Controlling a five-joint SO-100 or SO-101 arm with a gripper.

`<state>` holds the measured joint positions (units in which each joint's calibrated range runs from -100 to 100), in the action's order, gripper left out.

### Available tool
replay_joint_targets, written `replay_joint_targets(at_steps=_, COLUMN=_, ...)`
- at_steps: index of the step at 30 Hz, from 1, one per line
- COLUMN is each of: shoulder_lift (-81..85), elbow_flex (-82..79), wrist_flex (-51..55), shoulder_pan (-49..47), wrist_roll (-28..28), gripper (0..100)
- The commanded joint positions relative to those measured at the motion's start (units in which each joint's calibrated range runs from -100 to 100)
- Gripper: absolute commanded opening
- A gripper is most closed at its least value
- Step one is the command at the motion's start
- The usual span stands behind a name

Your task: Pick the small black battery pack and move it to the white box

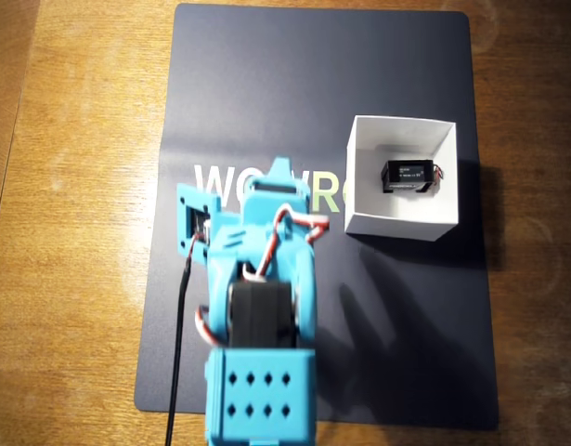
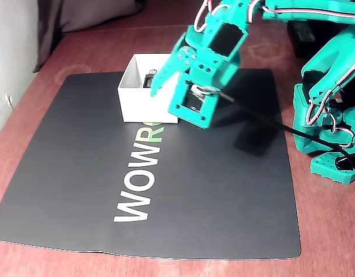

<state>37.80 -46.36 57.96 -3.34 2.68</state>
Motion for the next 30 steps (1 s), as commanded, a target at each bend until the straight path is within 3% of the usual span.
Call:
replay_joint_targets(at_steps=1, shoulder_lift=7.3, elbow_flex=-5.5, wrist_flex=-0.1, shoulder_pan=0.3, wrist_roll=0.0, gripper=20)
replay_joint_targets(at_steps=12, shoulder_lift=27.4, elbow_flex=-20.9, wrist_flex=0.4, shoulder_pan=0.6, wrist_roll=0.1, gripper=20)
replay_joint_targets(at_steps=23, shoulder_lift=33.4, elbow_flex=-27.6, wrist_flex=0.6, shoulder_pan=0.6, wrist_roll=-0.2, gripper=19)
replay_joint_targets(at_steps=27, shoulder_lift=35.4, elbow_flex=-29.3, wrist_flex=0.7, shoulder_pan=0.6, wrist_roll=-0.2, gripper=6)
replay_joint_targets(at_steps=30, shoulder_lift=37.1, elbow_flex=-30.8, wrist_flex=0.7, shoulder_pan=0.6, wrist_roll=-0.2, gripper=1)
